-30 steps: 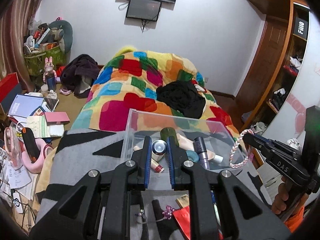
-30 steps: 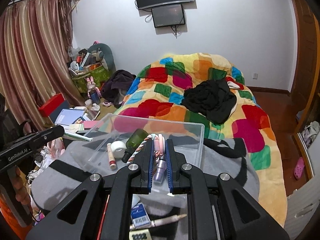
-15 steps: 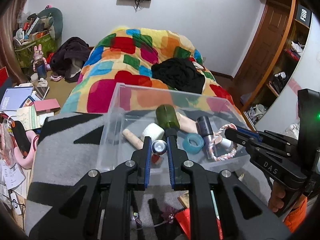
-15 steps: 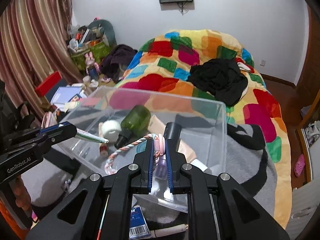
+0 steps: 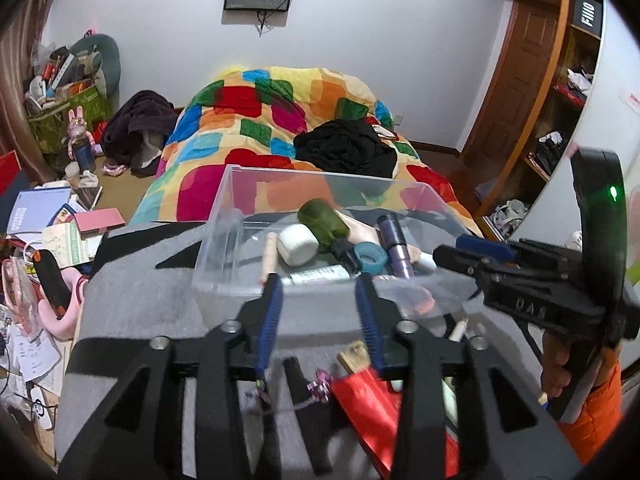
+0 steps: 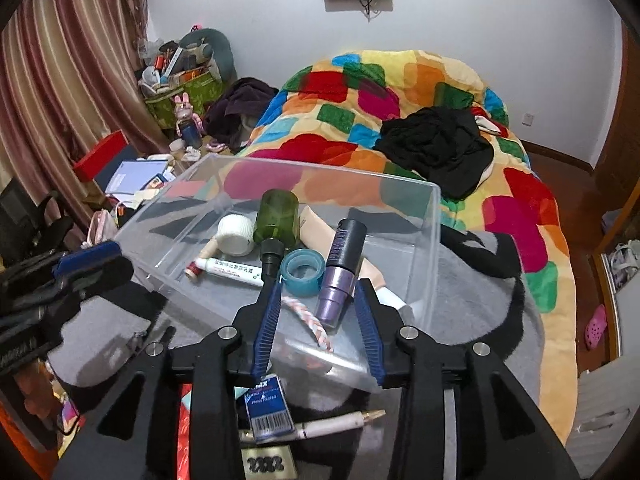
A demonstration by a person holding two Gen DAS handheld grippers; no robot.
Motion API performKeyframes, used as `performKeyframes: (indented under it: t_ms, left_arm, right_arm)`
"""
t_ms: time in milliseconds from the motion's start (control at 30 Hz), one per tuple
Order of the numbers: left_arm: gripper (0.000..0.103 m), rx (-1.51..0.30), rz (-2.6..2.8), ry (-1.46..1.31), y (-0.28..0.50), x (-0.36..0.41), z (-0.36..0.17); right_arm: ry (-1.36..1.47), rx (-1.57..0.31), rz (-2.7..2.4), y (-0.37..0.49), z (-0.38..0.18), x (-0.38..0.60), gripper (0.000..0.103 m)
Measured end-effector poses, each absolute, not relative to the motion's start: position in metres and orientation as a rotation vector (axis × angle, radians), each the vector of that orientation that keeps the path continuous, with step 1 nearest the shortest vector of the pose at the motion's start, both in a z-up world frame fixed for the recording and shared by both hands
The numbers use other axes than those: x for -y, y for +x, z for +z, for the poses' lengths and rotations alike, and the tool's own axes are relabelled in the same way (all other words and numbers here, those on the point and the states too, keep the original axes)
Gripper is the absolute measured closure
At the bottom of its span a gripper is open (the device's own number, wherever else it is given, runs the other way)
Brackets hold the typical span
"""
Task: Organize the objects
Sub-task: 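Move the left tool back toward the red pouch, then grasp the red pouch with the left tool while the right tool grasps the pale green tube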
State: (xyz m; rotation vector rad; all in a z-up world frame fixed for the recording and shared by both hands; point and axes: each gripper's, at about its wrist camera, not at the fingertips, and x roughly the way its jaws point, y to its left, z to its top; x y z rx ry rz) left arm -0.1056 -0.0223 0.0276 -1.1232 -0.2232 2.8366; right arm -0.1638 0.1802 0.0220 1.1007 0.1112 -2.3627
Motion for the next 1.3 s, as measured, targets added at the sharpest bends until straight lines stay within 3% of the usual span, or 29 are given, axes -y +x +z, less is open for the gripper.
performKeyframes:
  t_ms: [67,200,333,567,800,867,933,1167,1300]
  left_arm:
    - [0.047,0.209,2.834,-1.112,-0.097,0.018,0.028]
    - [0.035,0.157,2.814,-1.115,-0.079,-0.001,0.026]
    - [0.034,0.142,2.763,-1.161,-0.065,-0.019,0.014]
    - [0.034,0.202,2.688,-1.232,-0.040,-0.041,-0.005]
    - [0.034,-0.007,2.774,-1.274,-0.020,-0.063,-0.022]
    - [0.028,-0.025,2.799,-1.263,-0.014,-0.059,-0.022]
    - [0.023,-0.006,2.819,-1.266,-0.011,-0.049,-0.021]
    - [0.022,0.199,2.822,-1.306,-0.003,-0.011,-0.019]
    - [0.020,0.191,2.787,-1.273,0.000,-0.023,-0.012]
  right_arm:
    - [1.091,-0.085,-2.366,-0.157,0.026,-0.188,0.065]
    - [1.056,-0.091,-2.398,-0.139,0.033,-0.199,0.055]
    - [1.032,-0.096,-2.414,-0.116,0.034,-0.212,0.048]
    - [1.042,-0.114,-2.409,-0.076,0.019,-0.229,0.048]
    - [1.085,-0.077,-2.389,-0.056,0.005,-0.243,0.048]
    - [1.082,-0.079,-2.382,-0.051,0.003,-0.243,0.048]
    - [1.081,-0.068,-2.366,-0.047,0.001,-0.240,0.048]
    - [1.089,-0.099,-2.308,-0.039,-0.013,-0.221,0.048]
    - [1.116,-0.107,-2.268,-0.039,-0.024,-0.215,0.057]
